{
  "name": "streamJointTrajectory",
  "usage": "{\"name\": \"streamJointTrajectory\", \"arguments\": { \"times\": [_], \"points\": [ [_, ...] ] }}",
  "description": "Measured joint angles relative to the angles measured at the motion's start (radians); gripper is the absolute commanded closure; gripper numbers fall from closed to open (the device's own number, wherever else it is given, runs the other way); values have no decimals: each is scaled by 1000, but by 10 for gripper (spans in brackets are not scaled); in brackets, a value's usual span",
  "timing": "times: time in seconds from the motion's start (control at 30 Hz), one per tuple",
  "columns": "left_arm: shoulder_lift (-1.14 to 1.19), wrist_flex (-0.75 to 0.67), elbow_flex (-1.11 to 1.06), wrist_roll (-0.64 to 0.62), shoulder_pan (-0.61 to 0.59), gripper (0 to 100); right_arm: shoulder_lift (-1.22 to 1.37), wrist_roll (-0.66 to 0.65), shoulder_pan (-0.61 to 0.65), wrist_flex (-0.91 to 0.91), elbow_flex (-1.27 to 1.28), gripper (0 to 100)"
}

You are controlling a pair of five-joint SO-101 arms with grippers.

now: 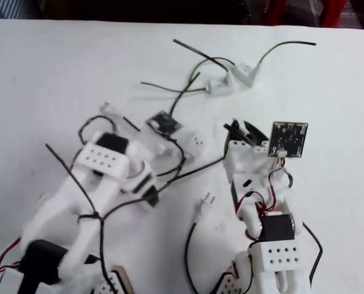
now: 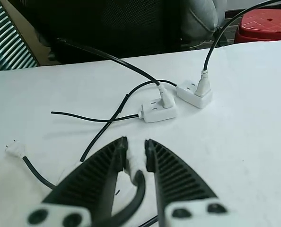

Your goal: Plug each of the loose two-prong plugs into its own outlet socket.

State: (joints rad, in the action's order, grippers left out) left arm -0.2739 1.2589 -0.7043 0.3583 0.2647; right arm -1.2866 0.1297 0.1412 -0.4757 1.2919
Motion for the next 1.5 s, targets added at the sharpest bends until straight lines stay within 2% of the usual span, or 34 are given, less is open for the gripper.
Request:
{"name": "streamJointTrajectory", "arguments": {
  "times": [0.2, 0.3, 0.47, 0.63, 0.77, 1.0, 1.2, 1.33, 1.5],
  "points": [
    [0, 8, 0, -44, 120, 702, 0, 0, 0, 0, 0, 981],
    [0, -34, -43, -44, 164, 701, 0, 0, 0, 0, 0, 981],
    [0, -126, -141, -44, 180, 701, 0, 0, 0, 0, 0, 981],
    [-2, -138, -152, -43, 176, 701, 0, 0, 0, 0, 0, 981],
    [-2, -161, -152, -41, 115, 675, 0, 0, 0, 0, 0, 981],
    [0, -186, -152, 35, -57, 673, 0, 0, 0, 0, 0, 981],
    [0, -186, -101, 91, -155, 675, 0, 0, 0, 0, 5, 981],
    [0, -130, -46, 92, -169, 676, -2, 0, 0, 0, 14, 981],
    [0, -5, 18, 78, -74, 676, -2, 0, 0, 0, 14, 981]
  ]
}}
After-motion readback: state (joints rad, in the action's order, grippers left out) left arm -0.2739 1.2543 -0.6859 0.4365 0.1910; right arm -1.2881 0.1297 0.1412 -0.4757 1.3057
